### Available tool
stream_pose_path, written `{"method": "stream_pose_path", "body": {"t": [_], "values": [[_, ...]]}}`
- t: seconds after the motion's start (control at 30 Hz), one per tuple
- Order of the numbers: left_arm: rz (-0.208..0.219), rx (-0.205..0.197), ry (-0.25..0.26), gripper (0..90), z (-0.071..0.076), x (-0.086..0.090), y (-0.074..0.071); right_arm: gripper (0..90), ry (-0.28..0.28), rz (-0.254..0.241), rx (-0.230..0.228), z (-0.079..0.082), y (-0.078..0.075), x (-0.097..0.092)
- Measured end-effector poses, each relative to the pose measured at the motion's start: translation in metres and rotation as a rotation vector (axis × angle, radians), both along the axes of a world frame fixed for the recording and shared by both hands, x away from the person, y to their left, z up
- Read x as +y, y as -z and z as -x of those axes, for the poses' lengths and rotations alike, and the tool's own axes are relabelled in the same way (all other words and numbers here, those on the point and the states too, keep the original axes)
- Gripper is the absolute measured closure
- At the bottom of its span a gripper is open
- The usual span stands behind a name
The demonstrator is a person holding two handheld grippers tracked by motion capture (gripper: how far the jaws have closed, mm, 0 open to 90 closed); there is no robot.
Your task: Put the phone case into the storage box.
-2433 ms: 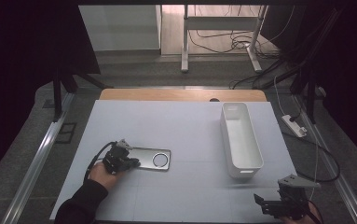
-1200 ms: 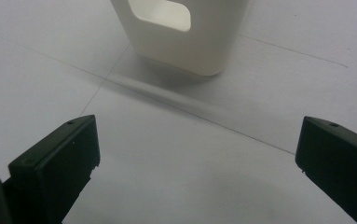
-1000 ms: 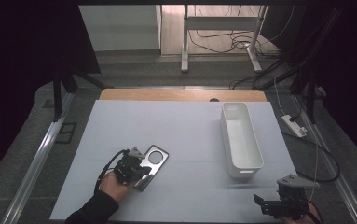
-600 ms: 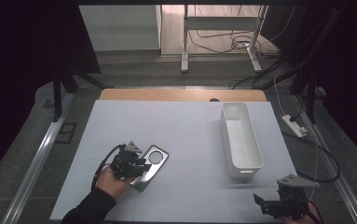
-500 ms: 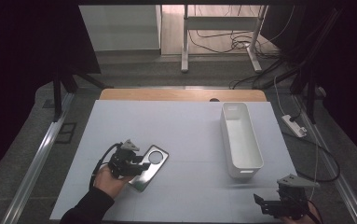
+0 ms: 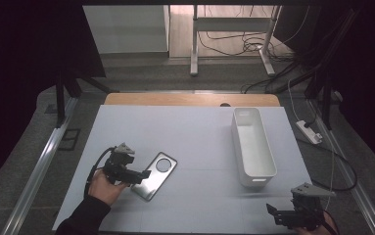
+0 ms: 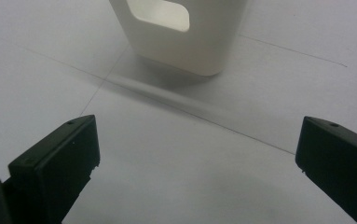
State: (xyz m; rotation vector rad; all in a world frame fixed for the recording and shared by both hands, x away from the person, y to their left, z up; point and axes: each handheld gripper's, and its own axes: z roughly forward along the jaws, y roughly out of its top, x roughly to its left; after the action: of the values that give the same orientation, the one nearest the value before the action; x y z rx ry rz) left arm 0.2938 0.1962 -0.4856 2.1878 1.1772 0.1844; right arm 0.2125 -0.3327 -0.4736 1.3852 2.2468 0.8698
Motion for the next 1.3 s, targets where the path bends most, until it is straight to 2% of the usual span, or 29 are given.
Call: {"method": "stream_pose_path", "body": {"t": [0.13, 0.3, 0.67, 0.9, 1.17, 1.3], "values": [[-0.007, 0.001, -0.006, 4.1, 0.000, 0.006, 0.000, 0.0, 0.000, 0.000, 0.001, 0.000, 0.000, 0.000], [-0.048, -0.031, -0.036, 0.0, 0.001, 0.011, 0.000, 0.0, 0.000, 0.000, 0.001, 0.000, 0.000, 0.000], [-0.045, -0.043, -0.042, 0.0, 0.001, 0.014, 0.003, 0.0, -0.002, 0.001, 0.002, 0.000, 0.000, 0.000], [-0.054, -0.022, -0.039, 0.0, -0.001, 0.012, 0.013, 0.0, -0.003, 0.001, 0.003, 0.000, 0.000, 0.000], [-0.087, 0.008, -0.027, 0.0, -0.004, 0.007, 0.029, 0.0, -0.004, 0.000, 0.002, 0.000, 0.000, 0.000], [-0.111, 0.035, -0.016, 0.0, -0.006, 0.003, 0.036, 0.0, -0.004, 0.000, 0.003, 0.000, 0.000, 0.000]]}}
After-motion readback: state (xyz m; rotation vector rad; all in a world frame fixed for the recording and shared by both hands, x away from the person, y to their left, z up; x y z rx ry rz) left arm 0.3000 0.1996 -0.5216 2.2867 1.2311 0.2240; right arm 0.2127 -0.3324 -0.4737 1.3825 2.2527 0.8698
